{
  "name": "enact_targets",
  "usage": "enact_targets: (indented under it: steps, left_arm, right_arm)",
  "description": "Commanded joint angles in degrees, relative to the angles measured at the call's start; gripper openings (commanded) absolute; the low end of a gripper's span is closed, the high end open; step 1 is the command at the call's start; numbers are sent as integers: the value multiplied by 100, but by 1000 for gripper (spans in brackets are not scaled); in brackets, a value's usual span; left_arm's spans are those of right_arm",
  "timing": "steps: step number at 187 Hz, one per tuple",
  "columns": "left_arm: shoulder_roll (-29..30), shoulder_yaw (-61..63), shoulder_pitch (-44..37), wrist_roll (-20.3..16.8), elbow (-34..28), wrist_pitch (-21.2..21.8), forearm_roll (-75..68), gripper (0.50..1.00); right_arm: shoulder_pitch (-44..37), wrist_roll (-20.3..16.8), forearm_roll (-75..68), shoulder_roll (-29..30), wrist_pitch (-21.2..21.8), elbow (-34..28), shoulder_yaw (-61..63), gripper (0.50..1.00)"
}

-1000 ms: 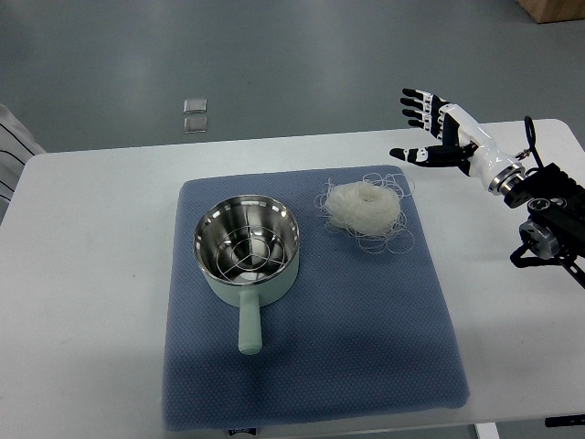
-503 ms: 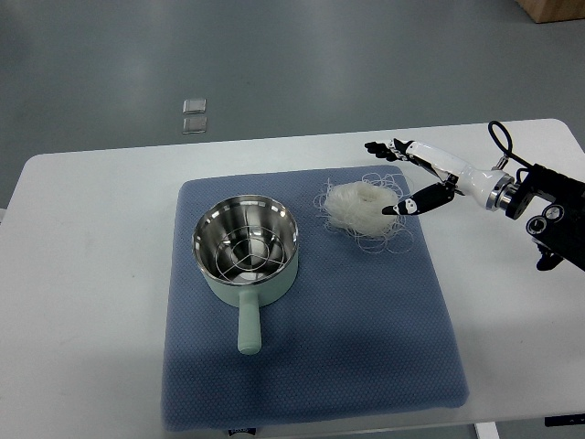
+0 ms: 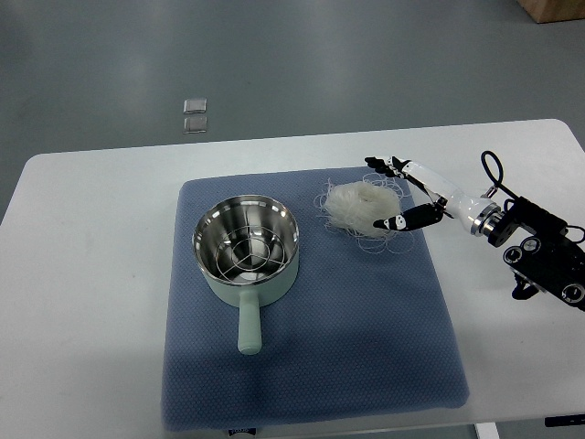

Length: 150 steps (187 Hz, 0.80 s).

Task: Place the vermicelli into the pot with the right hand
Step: 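Lower the right hand onto the white vermicelli bundle, fingers open, then close the right hand fingers around the vermicelli bundle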

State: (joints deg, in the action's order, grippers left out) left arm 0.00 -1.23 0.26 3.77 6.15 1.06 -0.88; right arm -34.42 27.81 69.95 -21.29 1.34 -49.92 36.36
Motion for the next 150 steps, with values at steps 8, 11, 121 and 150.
enact_targets:
  steps: [8,11,121,150]
  left_arm:
    - [0,0,0,-7,0,0,0,1000]
    - [0,0,0,-7,0,0,0,1000]
    - [0,0,0,-7,0,0,0,1000]
    - [0,0,0,-7,0,0,0,1000]
  right_arm:
    - [-3,57,106,-7,-11,-9,-85,921]
    - [-3,57,106,-7,-11,-9,-85,921]
    - [-170,-4,713,274,-416,483,-323,919]
    - [-170,-13,713,397,-477,580,-323,919]
